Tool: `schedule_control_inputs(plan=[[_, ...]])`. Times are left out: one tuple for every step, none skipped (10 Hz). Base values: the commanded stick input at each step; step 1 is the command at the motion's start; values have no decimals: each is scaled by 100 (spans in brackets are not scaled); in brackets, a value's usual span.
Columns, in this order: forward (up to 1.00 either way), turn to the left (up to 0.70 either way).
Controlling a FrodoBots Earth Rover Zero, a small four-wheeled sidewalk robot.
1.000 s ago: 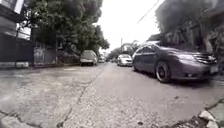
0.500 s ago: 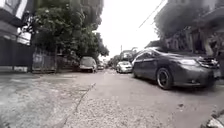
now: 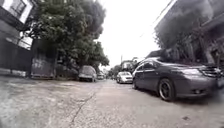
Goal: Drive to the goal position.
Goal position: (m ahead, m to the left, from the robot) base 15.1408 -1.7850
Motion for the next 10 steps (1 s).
schedule_control_inputs(plan=[[30, 0], [30, 0], [30, 0], [30, 0], [30, 0], [30, 0], [30, 0], [30, 0], [30, 0], [30, 0]])
